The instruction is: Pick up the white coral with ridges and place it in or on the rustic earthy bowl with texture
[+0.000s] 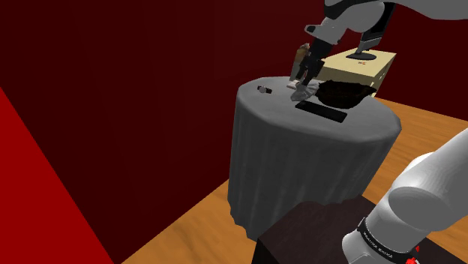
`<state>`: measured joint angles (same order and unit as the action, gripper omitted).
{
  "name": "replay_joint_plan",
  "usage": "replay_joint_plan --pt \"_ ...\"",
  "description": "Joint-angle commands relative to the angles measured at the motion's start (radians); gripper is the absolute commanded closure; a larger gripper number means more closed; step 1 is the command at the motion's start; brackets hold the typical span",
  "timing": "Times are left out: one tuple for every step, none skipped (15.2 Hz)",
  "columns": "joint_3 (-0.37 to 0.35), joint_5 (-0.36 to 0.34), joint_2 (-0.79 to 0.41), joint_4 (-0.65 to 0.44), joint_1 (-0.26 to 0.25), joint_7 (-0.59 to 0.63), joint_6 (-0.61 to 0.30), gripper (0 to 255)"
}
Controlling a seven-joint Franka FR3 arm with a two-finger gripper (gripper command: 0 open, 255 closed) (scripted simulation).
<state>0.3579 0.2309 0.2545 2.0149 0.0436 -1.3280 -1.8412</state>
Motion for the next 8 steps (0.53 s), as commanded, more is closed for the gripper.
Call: replay_joint_plan --pt "0.000 0.002 -0.003 0.005 -0.001 -0.002 -0.008 0" --pt "0.000 0.002 -0.003 0.005 -0.001 -0.002 -0.008 0" --pt "0.000 0.002 -0.003 0.005 -0.001 -0.002 -0.008 0" --pt "0.000 0.002 -0.003 0.005 -0.001 -0.002 -0.008 0" --pt "0.000 0.002 -0.003 0.005 -0.001 -0.002 -0.008 0" --pt "0.000 0.002 -0.003 0.005 -0.001 -0.002 -0.008 0" --pt "0.000 0.002 -0.003 0.005 -0.001 -0.002 -0.008 255" --pt "0.000 0.002 -0.003 0.005 -0.001 -0.002 -0.008 255"
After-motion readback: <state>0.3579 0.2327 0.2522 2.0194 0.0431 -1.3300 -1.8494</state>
